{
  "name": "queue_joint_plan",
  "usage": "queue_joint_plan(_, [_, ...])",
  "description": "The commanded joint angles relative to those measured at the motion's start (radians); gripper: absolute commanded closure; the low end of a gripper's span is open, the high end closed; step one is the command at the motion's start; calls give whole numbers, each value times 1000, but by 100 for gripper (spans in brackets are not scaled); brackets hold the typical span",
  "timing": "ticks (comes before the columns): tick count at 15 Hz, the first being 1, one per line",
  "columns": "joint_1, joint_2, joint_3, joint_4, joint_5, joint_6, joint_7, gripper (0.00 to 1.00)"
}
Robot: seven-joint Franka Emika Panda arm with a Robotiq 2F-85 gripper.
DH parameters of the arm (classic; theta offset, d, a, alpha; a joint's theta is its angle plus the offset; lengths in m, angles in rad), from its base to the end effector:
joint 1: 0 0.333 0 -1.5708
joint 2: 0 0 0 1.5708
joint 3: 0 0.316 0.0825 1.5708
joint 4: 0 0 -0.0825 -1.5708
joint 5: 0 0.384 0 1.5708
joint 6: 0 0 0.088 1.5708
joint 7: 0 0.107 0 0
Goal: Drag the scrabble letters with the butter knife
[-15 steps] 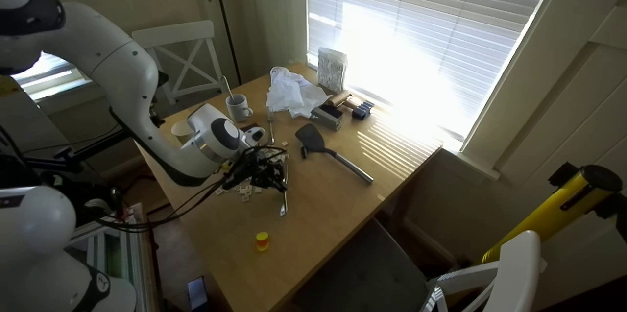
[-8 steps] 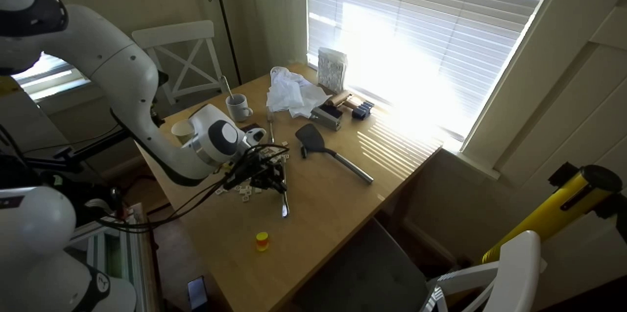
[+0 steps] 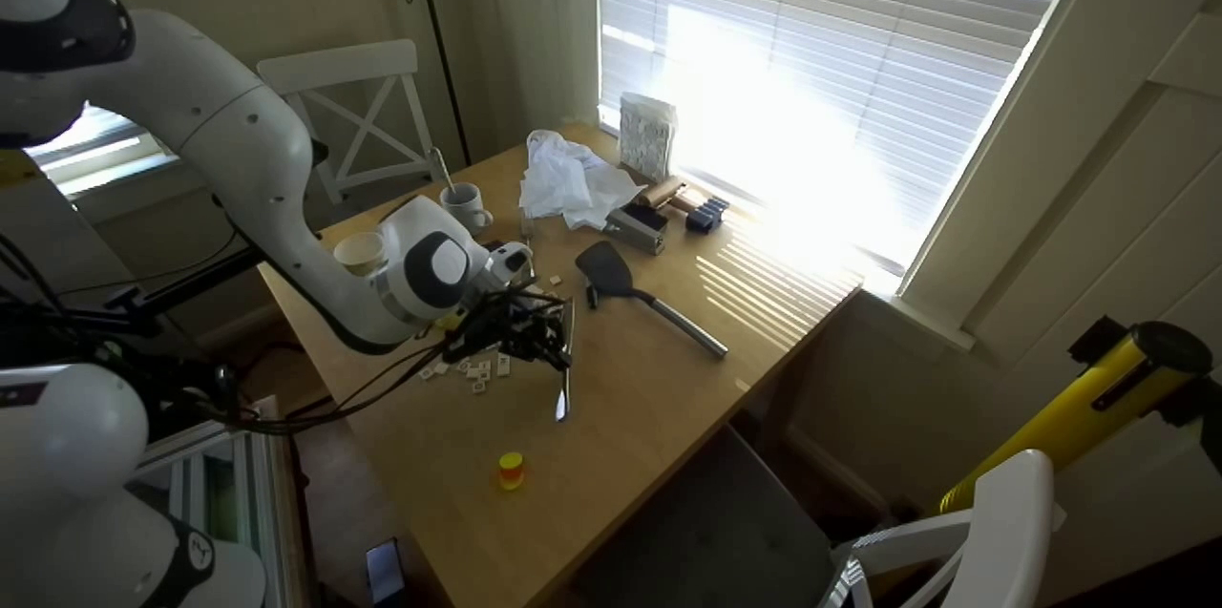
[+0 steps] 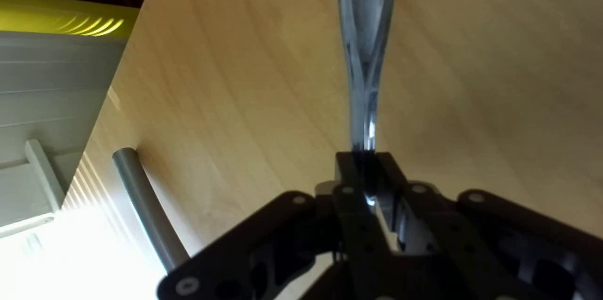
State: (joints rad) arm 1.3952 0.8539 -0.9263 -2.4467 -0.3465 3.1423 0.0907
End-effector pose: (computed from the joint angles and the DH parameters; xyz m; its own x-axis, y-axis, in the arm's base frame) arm 0.4394 0.1823 0.1071 0.5910 0.8026 -0.0815 0.6713 -0.4333 0.6014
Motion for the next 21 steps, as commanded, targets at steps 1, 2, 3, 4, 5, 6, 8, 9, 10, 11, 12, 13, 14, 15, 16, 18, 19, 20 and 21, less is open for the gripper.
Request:
queue_joint_plan(1, [19, 46, -1, 18, 59, 10, -50, 96])
queue_joint_plan(2, [27, 60, -5, 22, 61, 12, -55, 96])
queue_joint_plan(3, [33, 68, -7, 25, 62, 13, -59, 96])
queue_joint_plan(4, [40, 80, -9, 28, 63, 13, -62, 96])
queue_joint_plan(5, [42, 86, -6, 30, 61, 12, -68, 96])
queue_joint_plan(6, [49, 100, -8, 36, 61, 11, -69, 96])
queue_joint_plan(8, [53, 110, -3, 41, 56, 4, -83, 96])
queue_joint_plan(9, [54, 112, 0, 42, 52, 1, -93, 96])
queue_joint_plan(10, [51, 109, 5, 41, 48, -2, -106, 96])
queue_joint_plan(11, [48, 106, 10, 41, 44, -4, -119, 96])
queue_joint_plan(12, [36, 93, 21, 39, 36, -7, -138, 96])
queue_joint_plan(13, [29, 81, 28, 35, 30, -9, -156, 96])
queue_joint_plan(14, [19, 68, 36, 33, 25, -9, -175, 96])
queue_joint_plan(15, [14, 63, 38, 32, 21, -8, -191, 96])
queue_joint_plan(16, [17, 64, 36, 30, 20, -7, -202, 96])
queue_joint_plan(18, [5, 51, 46, 33, 15, -8, -230, 96])
queue_joint_plan(19, [2, 48, 53, 38, 16, -12, -238, 96])
queue_joint_plan(20, [2, 46, 54, 36, 13, -7, -248, 96])
queue_joint_plan(21, [-1, 41, 56, 33, 10, -4, -260, 96])
